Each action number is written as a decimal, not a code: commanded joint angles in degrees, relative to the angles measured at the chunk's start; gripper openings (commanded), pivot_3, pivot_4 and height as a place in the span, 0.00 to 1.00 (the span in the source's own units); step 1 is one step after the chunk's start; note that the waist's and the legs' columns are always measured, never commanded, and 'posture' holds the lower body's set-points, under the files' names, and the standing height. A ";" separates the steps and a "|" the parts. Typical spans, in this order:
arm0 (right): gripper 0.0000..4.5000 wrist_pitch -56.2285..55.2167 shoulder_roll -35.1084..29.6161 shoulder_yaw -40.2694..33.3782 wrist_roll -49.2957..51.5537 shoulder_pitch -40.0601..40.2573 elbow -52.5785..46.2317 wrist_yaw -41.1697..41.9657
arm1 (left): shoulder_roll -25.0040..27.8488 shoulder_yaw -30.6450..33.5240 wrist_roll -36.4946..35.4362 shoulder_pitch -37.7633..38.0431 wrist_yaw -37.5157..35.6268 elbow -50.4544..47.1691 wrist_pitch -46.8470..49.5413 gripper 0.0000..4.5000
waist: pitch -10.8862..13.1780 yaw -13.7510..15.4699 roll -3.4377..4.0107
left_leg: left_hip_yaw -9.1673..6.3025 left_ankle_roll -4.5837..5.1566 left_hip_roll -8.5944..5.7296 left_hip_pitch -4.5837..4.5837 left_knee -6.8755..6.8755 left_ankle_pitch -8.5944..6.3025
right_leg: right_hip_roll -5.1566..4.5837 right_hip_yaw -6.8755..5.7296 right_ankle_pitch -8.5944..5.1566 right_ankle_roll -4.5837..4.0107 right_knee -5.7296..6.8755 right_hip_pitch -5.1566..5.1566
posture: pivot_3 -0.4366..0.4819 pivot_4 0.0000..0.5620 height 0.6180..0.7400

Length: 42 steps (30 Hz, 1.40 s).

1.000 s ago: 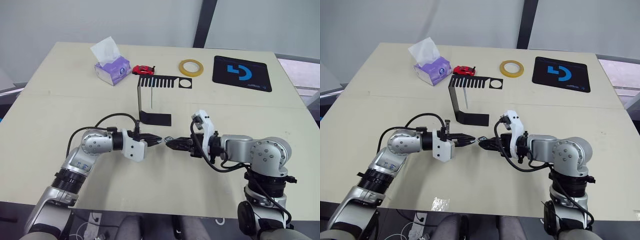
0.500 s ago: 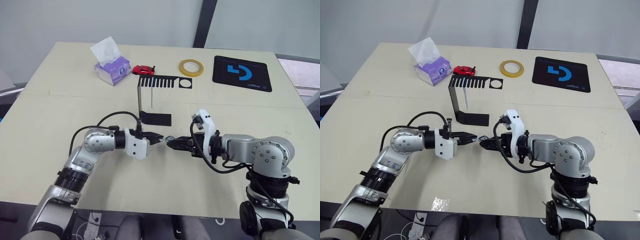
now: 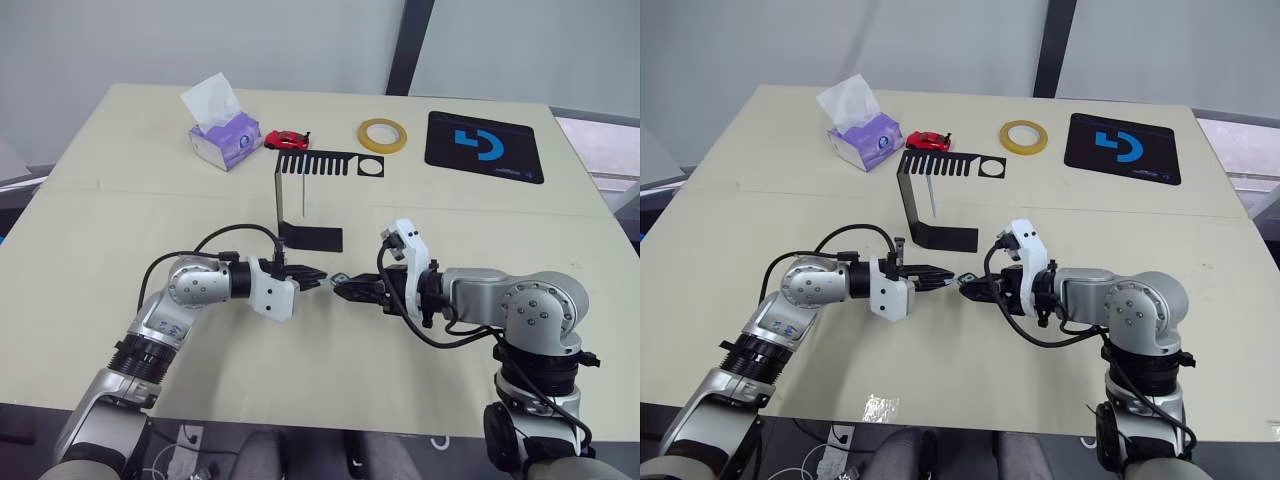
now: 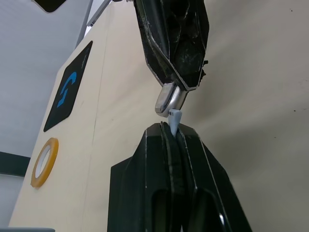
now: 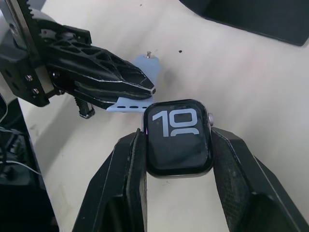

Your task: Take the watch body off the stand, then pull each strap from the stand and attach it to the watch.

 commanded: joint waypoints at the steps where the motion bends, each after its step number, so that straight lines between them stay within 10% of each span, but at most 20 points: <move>1: 0.34 -0.63 1.00 0.71 1.33 0.14 -2.30 1.54 | -0.65 -0.64 -0.11 -1.22 0.37 -1.65 0.05 0.00 | 0.00 -0.01 0.00 | 0.00 0.00 0.00 0.00 0.00 0.00 | 0.00 0.00 0.00 0.00 0.00 0.00 | 0.48 0.27 0.98; 42: 0.34 2.62 5.55 -3.80 2.99 -0.18 -1.35 -0.18 | -2.83 -1.51 0.80 -4.02 -0.22 -1.13 2.93 0.00 | 0.00 0.08 0.00 | -0.05 0.00 0.00 -0.09 0.00 0.00 | 0.00 -0.05 0.00 0.00 0.04 -0.04 | 0.48 0.27 0.98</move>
